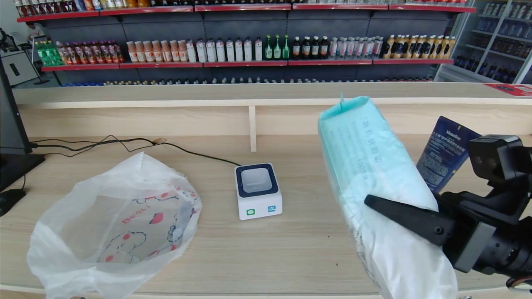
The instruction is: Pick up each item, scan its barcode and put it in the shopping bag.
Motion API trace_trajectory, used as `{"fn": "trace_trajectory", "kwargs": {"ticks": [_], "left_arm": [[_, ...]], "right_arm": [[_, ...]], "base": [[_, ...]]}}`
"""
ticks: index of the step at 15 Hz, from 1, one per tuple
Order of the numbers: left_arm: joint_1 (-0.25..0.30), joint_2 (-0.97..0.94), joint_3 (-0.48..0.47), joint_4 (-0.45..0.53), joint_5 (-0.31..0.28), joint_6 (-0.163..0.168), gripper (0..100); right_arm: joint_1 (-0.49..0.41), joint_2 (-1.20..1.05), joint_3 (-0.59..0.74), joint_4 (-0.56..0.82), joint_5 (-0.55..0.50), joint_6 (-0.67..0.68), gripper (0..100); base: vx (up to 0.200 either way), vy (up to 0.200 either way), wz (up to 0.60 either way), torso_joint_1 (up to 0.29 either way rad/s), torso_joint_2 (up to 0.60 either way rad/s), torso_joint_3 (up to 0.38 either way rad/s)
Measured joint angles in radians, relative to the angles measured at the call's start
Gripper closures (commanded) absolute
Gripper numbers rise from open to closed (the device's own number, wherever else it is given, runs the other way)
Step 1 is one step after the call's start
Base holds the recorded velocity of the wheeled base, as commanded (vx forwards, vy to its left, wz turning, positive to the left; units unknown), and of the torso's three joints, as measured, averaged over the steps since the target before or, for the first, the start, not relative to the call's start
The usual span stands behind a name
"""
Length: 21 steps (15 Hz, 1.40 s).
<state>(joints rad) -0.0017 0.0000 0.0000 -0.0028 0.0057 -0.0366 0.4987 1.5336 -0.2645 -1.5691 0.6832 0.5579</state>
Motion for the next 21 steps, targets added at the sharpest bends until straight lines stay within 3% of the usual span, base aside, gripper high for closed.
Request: {"fn": "trace_trajectory", "kwargs": {"ticks": [3, 9, 14, 16, 21], "left_arm": [[0.001, 0.000, 0.000, 0.000, 0.000, 0.000, 0], [0.000, 0.000, 0.000, 0.000, 0.000, 0.000, 0], [0.001, 0.000, 0.000, 0.000, 0.000, 0.000, 0], [0.000, 0.000, 0.000, 0.000, 0.000, 0.000, 0], [0.000, 0.000, 0.000, 0.001, 0.000, 0.002, 0]], "right_arm": [[-0.027, -0.019, 0.007, 0.000, -0.003, -0.079, 100], [-0.099, -0.053, 0.027, -0.001, -0.016, -0.433, 100], [-0.135, -0.019, 0.018, 0.000, -0.468, -0.646, 100], [-0.137, -0.018, 0.007, 0.000, -0.593, -0.662, 100], [-0.209, -0.079, -0.032, 0.000, -0.670, -0.668, 100]], "base": [[0.000, 0.000, 0.00, 0.000, 0.00, 0.000], [0.000, 0.000, 0.00, 0.000, 0.00, 0.000], [0.000, 0.000, 0.00, 0.000, 0.00, 0.000], [0.000, 0.000, 0.00, 0.000, 0.00, 0.000], [0.000, 0.000, 0.00, 0.000, 0.00, 0.000]]}}
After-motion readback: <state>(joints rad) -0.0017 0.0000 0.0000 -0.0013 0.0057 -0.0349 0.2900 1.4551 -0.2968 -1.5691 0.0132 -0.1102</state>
